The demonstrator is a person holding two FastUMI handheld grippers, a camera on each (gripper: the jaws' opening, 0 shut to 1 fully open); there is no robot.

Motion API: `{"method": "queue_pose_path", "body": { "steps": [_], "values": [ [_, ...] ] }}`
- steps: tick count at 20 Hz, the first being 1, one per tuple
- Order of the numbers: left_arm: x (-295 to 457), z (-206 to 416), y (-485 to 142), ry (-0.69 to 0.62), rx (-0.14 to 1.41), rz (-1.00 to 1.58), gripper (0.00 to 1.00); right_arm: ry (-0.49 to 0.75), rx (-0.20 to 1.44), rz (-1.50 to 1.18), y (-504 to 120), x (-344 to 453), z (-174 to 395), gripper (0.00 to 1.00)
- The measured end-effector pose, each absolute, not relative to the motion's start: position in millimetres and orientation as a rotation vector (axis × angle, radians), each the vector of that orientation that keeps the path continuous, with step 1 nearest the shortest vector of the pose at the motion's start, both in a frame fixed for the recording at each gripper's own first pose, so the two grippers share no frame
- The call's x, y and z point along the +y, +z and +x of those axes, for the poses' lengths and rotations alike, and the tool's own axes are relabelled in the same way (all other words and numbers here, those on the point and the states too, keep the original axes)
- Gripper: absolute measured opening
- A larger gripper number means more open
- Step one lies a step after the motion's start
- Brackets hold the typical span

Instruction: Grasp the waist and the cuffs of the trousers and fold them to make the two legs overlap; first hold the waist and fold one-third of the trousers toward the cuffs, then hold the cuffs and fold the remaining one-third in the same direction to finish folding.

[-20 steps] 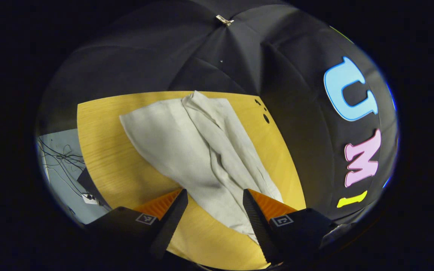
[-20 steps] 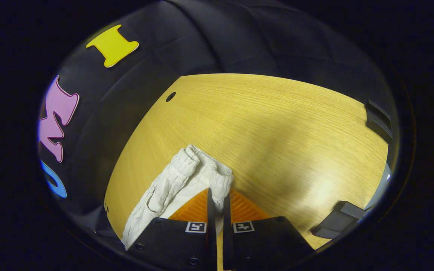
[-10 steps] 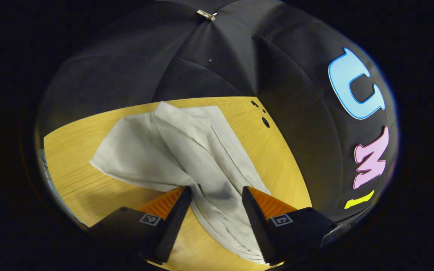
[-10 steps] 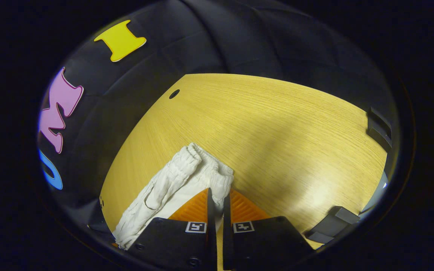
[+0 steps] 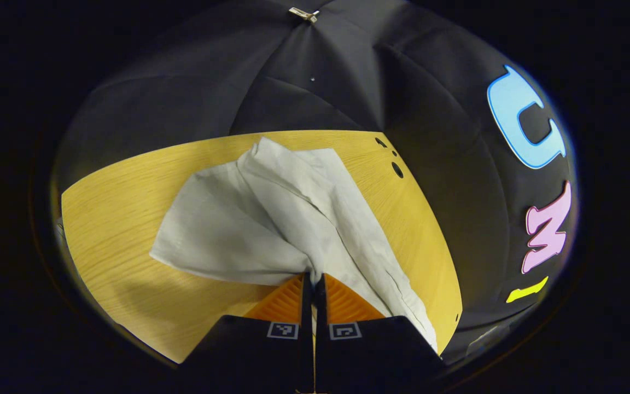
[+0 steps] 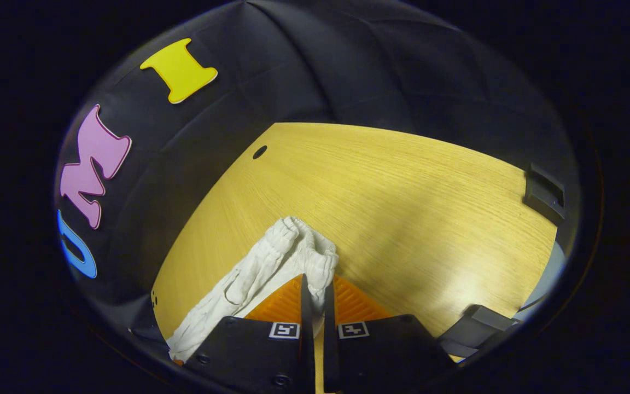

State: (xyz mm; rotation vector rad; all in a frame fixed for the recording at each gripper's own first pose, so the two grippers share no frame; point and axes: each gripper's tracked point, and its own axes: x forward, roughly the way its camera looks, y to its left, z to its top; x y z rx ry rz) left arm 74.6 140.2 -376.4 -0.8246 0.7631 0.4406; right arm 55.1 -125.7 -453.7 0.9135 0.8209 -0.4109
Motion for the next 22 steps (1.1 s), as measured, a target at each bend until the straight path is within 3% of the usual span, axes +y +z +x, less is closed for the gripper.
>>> {"method": "queue_pose_path", "body": {
  "steps": [8, 22],
  "values": [
    [114.4, 54.1, -379.4, 0.384, 0.781, -0.855, 0.06, -0.295, 0.671, 0.723, -367.4, -138.3, 50.9, 0.11],
    [113.2, 51.7, -382.6, 0.346, 0.806, -0.826, 0.06, -0.019, 0.492, 0.596, -235.6, 12.0, 109.4, 0.11]
  ]
}}
